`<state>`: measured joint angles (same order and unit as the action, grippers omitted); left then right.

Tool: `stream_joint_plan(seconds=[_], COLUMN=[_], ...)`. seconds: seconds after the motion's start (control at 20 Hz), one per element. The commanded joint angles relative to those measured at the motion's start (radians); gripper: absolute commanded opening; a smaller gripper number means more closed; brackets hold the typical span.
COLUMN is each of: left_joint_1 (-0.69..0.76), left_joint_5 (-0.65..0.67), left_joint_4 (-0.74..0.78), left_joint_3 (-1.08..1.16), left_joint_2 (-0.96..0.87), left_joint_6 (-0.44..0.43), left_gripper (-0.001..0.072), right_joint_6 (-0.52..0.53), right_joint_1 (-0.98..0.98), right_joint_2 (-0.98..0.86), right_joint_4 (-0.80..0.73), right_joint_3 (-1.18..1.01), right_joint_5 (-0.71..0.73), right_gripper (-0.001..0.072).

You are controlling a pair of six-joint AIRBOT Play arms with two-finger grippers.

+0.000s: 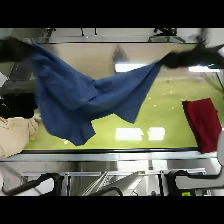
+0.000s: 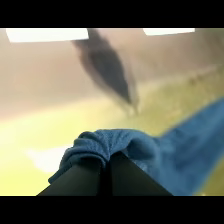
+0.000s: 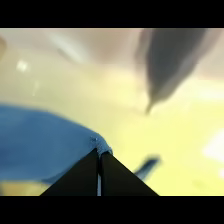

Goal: Fold the shirts.

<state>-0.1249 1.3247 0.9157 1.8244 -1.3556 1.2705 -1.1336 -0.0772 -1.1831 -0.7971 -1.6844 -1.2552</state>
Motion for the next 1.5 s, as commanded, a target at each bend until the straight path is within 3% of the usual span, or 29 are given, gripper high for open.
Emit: stream_joint_plan(seconds=[0.0,0.05,0.1,0.15,0.25,0.3,0.4,0.45,0.55,0.7,0.8,1.0,1.45], left_joint_1=[0.143,0.155,0.155,0.147,0.105,0.075,0.011,-0.018,-0.063,-0.095,-0.102,-0.1,-0.102], left_joint_5=[-0.018,-0.019,-0.025,-0.037,-0.037,-0.007,0.103,0.149,0.201,0.166,0.117,-0.093,-0.31], left_joint_4=[0.157,0.166,0.164,0.164,0.162,0.162,0.162,0.163,0.164,0.166,0.166,0.164,0.235], left_joint_3=[0.003,0.003,0.003,0.003,0.014,0.032,0.066,0.051,-0.052,-0.32,-0.532,-0.874,-0.978], left_joint_2=[-0.336,-0.406,-0.465,-0.504,-0.534,-0.533,-0.509,-0.482,-0.398,-0.248,-0.157,-0.019,0.013], left_joint_6=[-0.001,0.011,0.019,0.05,0.089,0.105,0.142,0.151,0.153,0.152,0.142,0.114,0.118], left_gripper=[0.0016,0.0025,0.0357,0.0634,0.0651,0.065,0.065,0.065,0.0649,0.0649,0.0649,0.065,0.0649], right_joint_6=[-0.011,-0.011,-0.011,-0.011,-0.008,0.008,0.011,0.011,0.011,0.015,0.053,0.14,0.24], right_joint_1=[0.024,0.024,0.023,0.019,0.01,0.005,-0.013,-0.031,-0.074,-0.143,-0.167,-0.137,-0.018], right_joint_2=[-0.193,-0.23,-0.267,-0.304,-0.344,-0.348,-0.339,-0.329,-0.301,-0.272,-0.274,-0.275,-0.281], right_joint_4=[-0.008,-0.009,-0.014,-0.019,-0.019,-0.019,-0.019,-0.019,-0.019,-0.019,-0.019,-0.008,0.038], right_joint_3=[0.164,0.2,0.22,0.222,0.222,0.222,0.217,0.211,0.211,0.211,0.224,0.313,0.329], right_joint_5=[0.017,0.042,0.062,0.074,0.114,0.144,0.184,0.184,0.173,0.061,-0.012,-0.017,0.133], right_gripper=[0.0015,0.0016,0.0017,0.0017,0.0019,0.0065,0.0463,0.0504,0.0504,0.0504,0.0505,0.0505,0.0506])
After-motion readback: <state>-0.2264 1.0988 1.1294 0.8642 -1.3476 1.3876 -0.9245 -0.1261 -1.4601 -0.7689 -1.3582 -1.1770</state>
